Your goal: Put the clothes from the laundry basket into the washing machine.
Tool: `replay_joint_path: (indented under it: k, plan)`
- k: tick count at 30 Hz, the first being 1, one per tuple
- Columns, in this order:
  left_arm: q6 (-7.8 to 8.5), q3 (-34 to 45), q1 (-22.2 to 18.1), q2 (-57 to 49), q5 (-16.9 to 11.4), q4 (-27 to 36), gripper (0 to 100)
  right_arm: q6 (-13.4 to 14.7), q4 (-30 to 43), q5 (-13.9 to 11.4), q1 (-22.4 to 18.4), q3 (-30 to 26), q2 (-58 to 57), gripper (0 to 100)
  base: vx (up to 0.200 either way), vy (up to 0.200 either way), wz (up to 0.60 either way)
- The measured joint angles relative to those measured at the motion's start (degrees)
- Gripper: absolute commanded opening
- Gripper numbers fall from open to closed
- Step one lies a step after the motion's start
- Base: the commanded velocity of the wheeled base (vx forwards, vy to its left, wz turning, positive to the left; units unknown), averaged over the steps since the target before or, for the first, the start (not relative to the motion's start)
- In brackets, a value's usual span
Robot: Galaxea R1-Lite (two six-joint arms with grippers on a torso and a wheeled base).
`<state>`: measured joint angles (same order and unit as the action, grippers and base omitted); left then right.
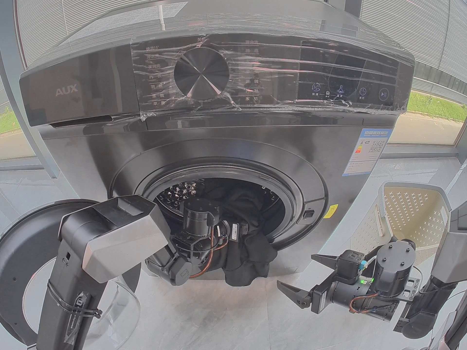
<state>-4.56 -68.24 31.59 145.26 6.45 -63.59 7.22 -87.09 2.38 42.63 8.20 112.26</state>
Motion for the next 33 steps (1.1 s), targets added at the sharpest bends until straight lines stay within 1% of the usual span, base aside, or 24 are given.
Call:
replay_joint_path:
  k: [3, 8, 12, 13, 19, 22, 27, 30, 33]
  plan:
    - [0.1, 1.21, 0.13, -0.34, -0.51, -0.1, 100, 0.0, 0.02, -0.02, 0.0, -0.02, 0.0, 100, 0.0, 0.0, 0.0]
    - [0.07, 4.72, 0.79, -0.67, -2.76, -0.18, 100, 0.0, 0.05, -0.02, 0.0, -0.02, 0.0, 100, 0.0, 0.0, 0.0]
    - [0.07, 5.77, 1.12, -0.33, -3.04, -0.33, 100, 0.0, 0.05, -0.02, 0.06, -0.02, 0.0, 100, 0.0, 0.0, 0.0]
    - [0.07, 5.77, 1.13, -0.13, -3.04, -0.4, 0, 0.0, 0.05, -0.04, 0.06, -0.02, 0.0, 100, 0.0, 0.0, 0.0]
    - [0.43, 5.23, 1.05, 1.1, -2.86, -0.33, 0, 0.0, 0.02, -0.09, 0.06, -0.05, 0.0, 100, 0.0, 0.0, 0.0]
    - [0.49, 3.15, 0.74, 1.62, -2.24, -0.11, 0, 0.0, -0.04, -0.09, 0.06, -0.02, 0.0, 100, 0.0, 0.0, 0.0]
    - [0.38, -2.76, -0.22, 2.3, 0.41, -0.22, 0, 0.04, -0.09, -0.09, 0.45, -0.02, 0.0, 100, 0.0, 0.0, 0.0]
    - [0.22, -7.86, -0.88, 2.86, 2.46, -0.4, 0, 0.06, -0.11, -0.09, 0.69, 0.0, 0.0, 100, 0.0, 0.0, 0.0]
    - [0.1, -14.73, -1.9, 3.69, 4.63, -0.49, 0, 0.06, -0.11, -0.09, 0.87, 0.0, 0.0, 100, 0.0, 0.0, 0.0]
